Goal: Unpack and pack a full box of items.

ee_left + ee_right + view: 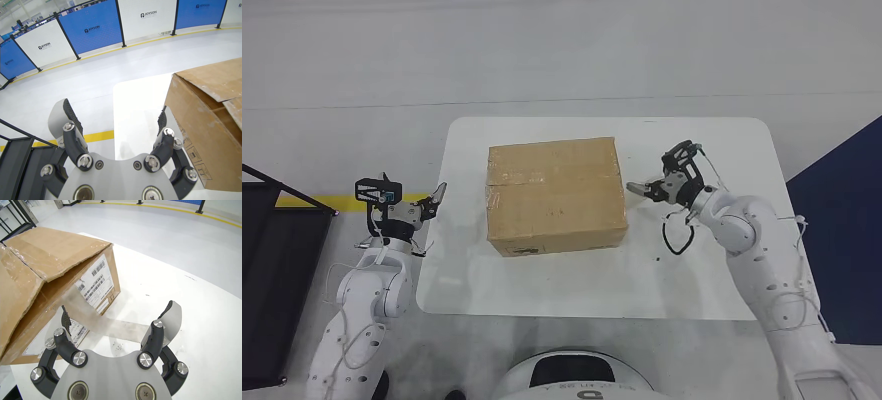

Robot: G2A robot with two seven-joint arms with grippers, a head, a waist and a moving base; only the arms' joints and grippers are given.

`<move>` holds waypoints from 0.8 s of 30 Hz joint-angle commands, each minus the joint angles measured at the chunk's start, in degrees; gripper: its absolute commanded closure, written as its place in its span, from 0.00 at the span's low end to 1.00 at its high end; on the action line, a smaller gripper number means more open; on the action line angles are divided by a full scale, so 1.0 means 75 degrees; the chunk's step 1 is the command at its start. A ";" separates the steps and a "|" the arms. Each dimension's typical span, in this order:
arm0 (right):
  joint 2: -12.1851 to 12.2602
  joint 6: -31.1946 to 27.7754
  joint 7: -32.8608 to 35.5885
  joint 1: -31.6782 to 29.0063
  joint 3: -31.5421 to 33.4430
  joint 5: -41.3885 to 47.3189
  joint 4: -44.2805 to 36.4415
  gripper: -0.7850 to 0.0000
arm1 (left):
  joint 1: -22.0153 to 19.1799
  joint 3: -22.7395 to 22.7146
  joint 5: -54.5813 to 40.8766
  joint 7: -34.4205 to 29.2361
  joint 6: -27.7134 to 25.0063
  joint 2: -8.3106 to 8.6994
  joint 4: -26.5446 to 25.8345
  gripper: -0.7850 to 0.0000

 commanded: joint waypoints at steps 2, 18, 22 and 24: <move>-0.0001 -0.0104 -0.0045 -0.0020 -0.0003 0.0224 -0.0121 0.00 | 0.0000 0.0000 0.0000 0.0000 0.0000 0.0000 0.0000 0.00; -0.0038 0.0409 -0.0136 -0.0065 -0.0377 -0.0288 -0.0564 0.00 | 0.0000 0.0000 0.0000 0.0000 0.0000 0.0000 0.0000 0.00; -0.0046 0.0464 -0.0099 0.0081 -0.0340 -0.0075 -0.0285 0.00 | 0.0000 0.0000 0.0000 0.0000 0.0000 0.0000 0.0000 0.00; -0.0036 0.0454 -0.0113 0.0100 -0.0266 0.0009 -0.0197 0.00 | 0.0000 0.0000 0.0000 0.0000 0.0000 0.0000 0.0000 0.00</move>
